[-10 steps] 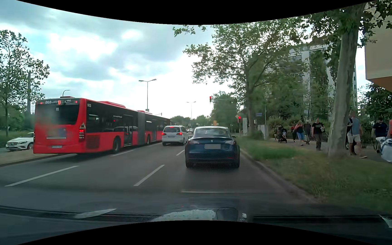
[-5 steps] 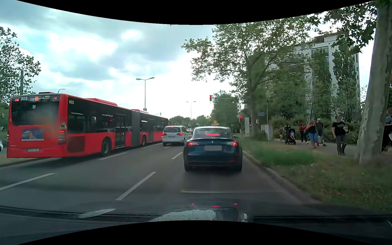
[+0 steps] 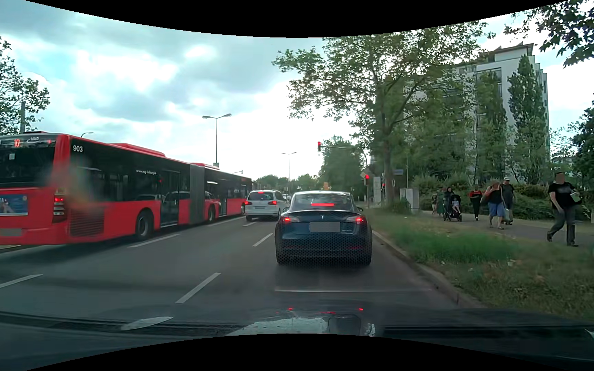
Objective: Follow the waypoints while adhering to traffic rules and regulations
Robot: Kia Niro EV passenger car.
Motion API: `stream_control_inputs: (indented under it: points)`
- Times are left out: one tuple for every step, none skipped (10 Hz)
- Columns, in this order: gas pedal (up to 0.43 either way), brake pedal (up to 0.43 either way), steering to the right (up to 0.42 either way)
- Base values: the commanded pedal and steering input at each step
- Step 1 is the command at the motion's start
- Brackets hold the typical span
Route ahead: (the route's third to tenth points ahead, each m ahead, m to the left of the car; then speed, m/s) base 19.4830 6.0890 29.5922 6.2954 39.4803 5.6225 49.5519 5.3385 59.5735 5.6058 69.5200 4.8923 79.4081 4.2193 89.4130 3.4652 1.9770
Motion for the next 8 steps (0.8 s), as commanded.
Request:
stream_control_inputs:
  points:
    - [0.0, 0.201, -0.002]
    - [0.0, 0.213, -0.002]
    - [0.0, 0.22, -0.002]
    - [0.0, 0.226, -0.002]
    - [0.0, 0.226, -0.002]
    - [0.0, 0.226, -0.002]
    - [0.0, 0.226, -0.002]
    - [0.0, 0.232, -0.002]
